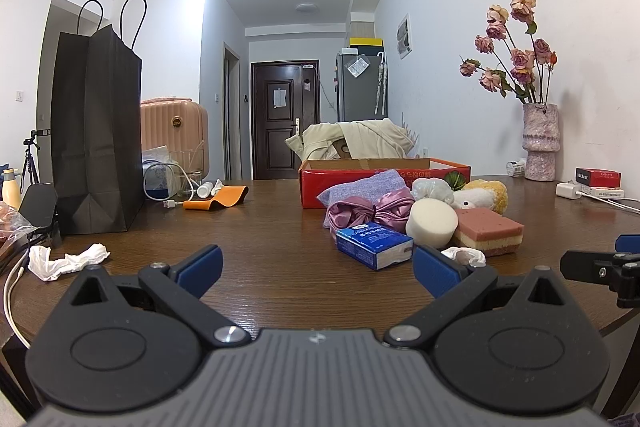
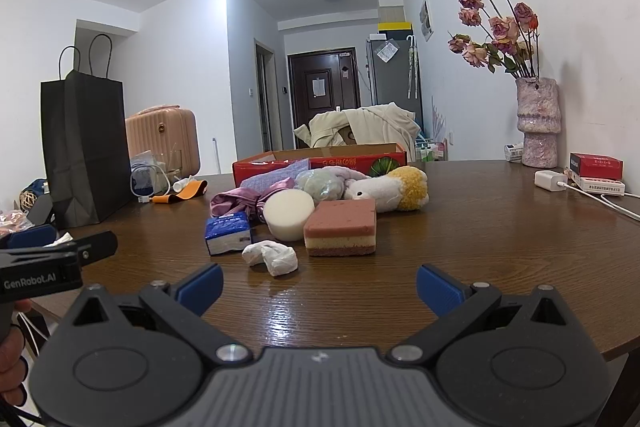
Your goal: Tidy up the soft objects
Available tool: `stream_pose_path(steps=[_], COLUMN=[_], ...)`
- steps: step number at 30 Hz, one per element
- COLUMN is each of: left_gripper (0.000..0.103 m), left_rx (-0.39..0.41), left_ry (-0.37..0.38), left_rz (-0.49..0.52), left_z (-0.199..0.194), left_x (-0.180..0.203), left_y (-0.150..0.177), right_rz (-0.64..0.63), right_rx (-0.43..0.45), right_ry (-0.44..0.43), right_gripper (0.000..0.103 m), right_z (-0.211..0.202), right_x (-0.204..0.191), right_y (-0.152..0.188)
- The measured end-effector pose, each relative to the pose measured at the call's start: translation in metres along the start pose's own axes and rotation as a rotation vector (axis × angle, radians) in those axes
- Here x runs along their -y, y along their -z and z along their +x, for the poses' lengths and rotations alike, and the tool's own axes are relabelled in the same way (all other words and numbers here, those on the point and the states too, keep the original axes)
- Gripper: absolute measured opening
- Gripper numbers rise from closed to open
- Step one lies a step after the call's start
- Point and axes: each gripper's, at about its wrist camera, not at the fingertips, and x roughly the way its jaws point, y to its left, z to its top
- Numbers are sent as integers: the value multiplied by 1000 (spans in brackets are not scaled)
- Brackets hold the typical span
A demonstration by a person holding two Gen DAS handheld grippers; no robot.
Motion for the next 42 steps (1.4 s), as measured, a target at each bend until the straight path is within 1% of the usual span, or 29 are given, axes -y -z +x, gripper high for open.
stream_pose_path(steps=[16,21,25,27,31,33,35,37,39,40,41,42], left_gripper=[103,103,103,103,103,103,103,103,103,102,101,96], left_rx=[1,-4,-28,-31,-57,-72,-85,-100,-136,-153,-172,-202], left_ry=[-2,-15,-24,-20,-2,11,31,60,106,136,169,197], left_rz=[-1,3,-3,1,-17,-39,-64,-94,-120,-144,-178,-219], left_z=[0,4,16,23,48,64,80,93,103,107,109,113], left_x=[-1,-2,-4,-3,1,4,9,13,20,23,27,32], left_y=[-1,-3,-8,-12,-28,-38,-45,-52,-60,-64,-68,-72], right_rz=[7,4,-34,-55,-70,-78,-87,-93,-98,-97,-92,-84], right_rx=[0,9,-1,-15,-31,-42,-59,-79,-104,-129,-150,-177], right_ry=[0,37,44,55,43,23,-6,-29,-56,-74,-104,-148], right_gripper=[103,103,103,103,102,101,96,94,86,77,64,58], right_z=[2,9,25,40,71,83,95,109,124,134,143,154], right_x=[1,3,2,1,3,4,10,20,33,42,49,59], right_y=[-2,-10,-22,-32,-49,-56,-65,-76,-87,-94,-99,-105])
